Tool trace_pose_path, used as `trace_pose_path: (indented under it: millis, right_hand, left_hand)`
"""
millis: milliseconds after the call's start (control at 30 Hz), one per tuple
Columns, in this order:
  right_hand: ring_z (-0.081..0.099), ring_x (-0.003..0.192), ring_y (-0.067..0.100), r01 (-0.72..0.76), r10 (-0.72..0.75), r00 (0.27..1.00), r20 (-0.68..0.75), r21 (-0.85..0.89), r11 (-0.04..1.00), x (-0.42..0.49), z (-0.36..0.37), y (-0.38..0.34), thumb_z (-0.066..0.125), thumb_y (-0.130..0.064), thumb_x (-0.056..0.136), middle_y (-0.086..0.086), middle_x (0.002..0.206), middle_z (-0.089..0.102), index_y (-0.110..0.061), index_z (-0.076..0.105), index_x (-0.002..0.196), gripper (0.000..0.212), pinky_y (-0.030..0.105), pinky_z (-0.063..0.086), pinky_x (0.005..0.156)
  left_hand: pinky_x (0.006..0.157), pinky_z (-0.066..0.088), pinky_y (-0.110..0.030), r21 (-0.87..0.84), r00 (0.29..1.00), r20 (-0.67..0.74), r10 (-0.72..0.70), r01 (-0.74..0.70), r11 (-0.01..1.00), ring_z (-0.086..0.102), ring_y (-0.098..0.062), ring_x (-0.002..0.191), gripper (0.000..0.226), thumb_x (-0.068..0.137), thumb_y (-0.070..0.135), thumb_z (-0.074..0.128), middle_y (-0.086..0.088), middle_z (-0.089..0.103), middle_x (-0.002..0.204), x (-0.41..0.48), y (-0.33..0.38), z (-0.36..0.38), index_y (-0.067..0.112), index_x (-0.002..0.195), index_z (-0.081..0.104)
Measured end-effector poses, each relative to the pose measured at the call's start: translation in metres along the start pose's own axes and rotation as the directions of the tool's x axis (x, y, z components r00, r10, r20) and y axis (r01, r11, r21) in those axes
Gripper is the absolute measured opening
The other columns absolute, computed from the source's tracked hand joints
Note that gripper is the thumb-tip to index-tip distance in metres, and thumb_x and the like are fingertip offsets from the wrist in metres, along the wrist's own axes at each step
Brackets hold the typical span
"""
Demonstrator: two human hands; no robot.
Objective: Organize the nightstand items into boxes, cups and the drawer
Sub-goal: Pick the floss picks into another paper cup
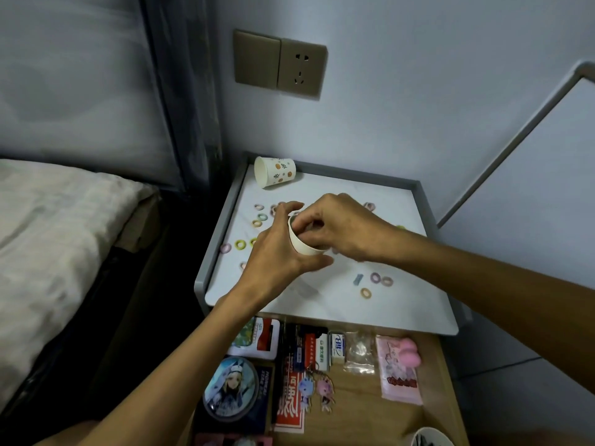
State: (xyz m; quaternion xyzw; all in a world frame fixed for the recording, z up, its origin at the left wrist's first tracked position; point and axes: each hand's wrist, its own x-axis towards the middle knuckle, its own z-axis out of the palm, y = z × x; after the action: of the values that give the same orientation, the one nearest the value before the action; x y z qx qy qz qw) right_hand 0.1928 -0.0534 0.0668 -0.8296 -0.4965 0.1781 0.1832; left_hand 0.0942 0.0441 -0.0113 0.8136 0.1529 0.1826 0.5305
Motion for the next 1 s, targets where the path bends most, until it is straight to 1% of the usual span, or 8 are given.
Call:
trace_pose_path:
  millis: [133, 300, 500, 567, 633, 767, 900, 1000]
  right_hand:
    - [0.064, 0.078, -0.006, -0.036, 0.051, 0.994, -0.092, 0.156, 0.987, 0.0, -0.005, 0.01, 0.074, -0.014, 0.085, -0.015, 0.085, 0.071, -0.026, 0.076, 0.1, 0.019, 0.009, 0.049, 0.069]
    - [0.065, 0.077, -0.003, -0.003, 0.01, 0.998, -0.067, 0.101, 0.995, -0.007, 0.006, 0.01, 0.074, -0.007, 0.082, -0.016, 0.081, 0.069, -0.021, 0.078, 0.093, 0.019, 0.008, 0.049, 0.071]
    - [0.059, 0.066, -0.004, -0.115, 0.209, 0.875, -0.437, 0.232, 0.966, -0.043, 0.009, 0.026, 0.069, -0.017, 0.091, -0.008, 0.08, 0.063, -0.024, 0.068, 0.101, 0.013, 0.008, 0.045, 0.055]
    - [0.064, 0.065, 0.002, -0.224, 0.332, 0.864, -0.378, 0.301, 0.927, -0.066, 0.02, 0.038, 0.068, -0.028, 0.092, -0.007, 0.078, 0.063, -0.025, 0.063, 0.108, 0.017, 0.02, 0.052, 0.055]
    - [0.065, 0.064, 0.005, -0.265, 0.385, 0.873, -0.3, 0.372, 0.89, -0.092, 0.033, 0.048, 0.065, -0.031, 0.093, -0.008, 0.077, 0.066, -0.021, 0.067, 0.108, 0.018, 0.018, 0.051, 0.056]
    - [0.056, 0.05, 0.003, -0.295, 0.449, 0.873, -0.192, 0.527, 0.797, -0.136, 0.056, 0.059, 0.059, -0.023, 0.097, -0.004, 0.064, 0.066, -0.016, 0.072, 0.102, 0.015, 0.024, 0.046, 0.058]
    - [0.06, 0.06, 0.004, -0.323, 0.449, 0.871, -0.199, 0.455, 0.83, -0.163, 0.071, 0.067, 0.055, -0.015, 0.095, -0.004, 0.074, 0.069, -0.017, 0.073, 0.107, 0.021, 0.023, 0.046, 0.059]
    - [0.063, 0.074, 0.008, -0.354, 0.434, 0.883, -0.177, 0.355, 0.865, -0.184, 0.089, 0.075, 0.055, -0.013, 0.095, -0.005, 0.084, 0.069, -0.017, 0.072, 0.103, 0.019, 0.03, 0.052, 0.064]
  left_hand:
    - [0.072, 0.051, -0.012, -0.004, 1.0, -0.002, 0.007, -0.007, 1.0, 0.065, -0.004, 0.094, 0.088, 0.064, 0.028, 0.093, 0.01, 0.067, 0.109, 0.0, -0.004, -0.002, 0.028, 0.134, 0.04]
    - [0.077, 0.052, -0.014, -0.017, 0.999, 0.01, 0.041, -0.041, 0.999, 0.065, 0.0, 0.096, 0.091, 0.064, 0.024, 0.092, 0.014, 0.068, 0.106, -0.001, -0.001, 0.002, 0.024, 0.138, 0.039]
    - [0.075, 0.054, -0.023, -0.033, 0.999, 0.008, 0.035, -0.034, 0.999, 0.061, -0.001, 0.096, 0.078, 0.064, 0.035, 0.092, 0.015, 0.062, 0.108, -0.013, -0.004, 0.01, 0.029, 0.126, 0.047]
    - [0.078, 0.058, -0.037, -0.07, 0.999, 0.035, 0.038, -0.035, 0.997, 0.062, -0.004, 0.1, 0.075, 0.062, 0.039, 0.091, 0.015, 0.063, 0.108, -0.023, -0.005, 0.019, 0.032, 0.123, 0.047]
    - [0.084, 0.057, -0.043, -0.093, 0.995, 0.084, 0.059, -0.051, 0.994, 0.062, -0.006, 0.104, 0.075, 0.062, 0.038, 0.092, 0.015, 0.063, 0.111, -0.034, -0.004, 0.031, 0.032, 0.122, 0.048]
    - [0.088, 0.055, -0.04, -0.126, 0.974, 0.215, 0.075, -0.049, 0.991, 0.062, -0.01, 0.108, 0.08, 0.058, 0.031, 0.095, 0.009, 0.063, 0.115, -0.061, 0.003, 0.059, 0.03, 0.123, 0.049]
    - [0.093, 0.053, -0.03, -0.194, 0.938, 0.346, 0.031, 0.039, 0.98, 0.061, -0.009, 0.113, 0.085, 0.06, 0.02, 0.095, 0.007, 0.062, 0.121, -0.089, 0.005, 0.081, 0.025, 0.129, 0.047]
    - [0.092, 0.053, -0.023, -0.191, 0.925, 0.372, -0.08, 0.161, 0.968, 0.059, -0.003, 0.111, 0.071, 0.069, 0.045, 0.085, 0.013, 0.059, 0.125, -0.114, 0.011, 0.086, 0.035, 0.131, 0.05]
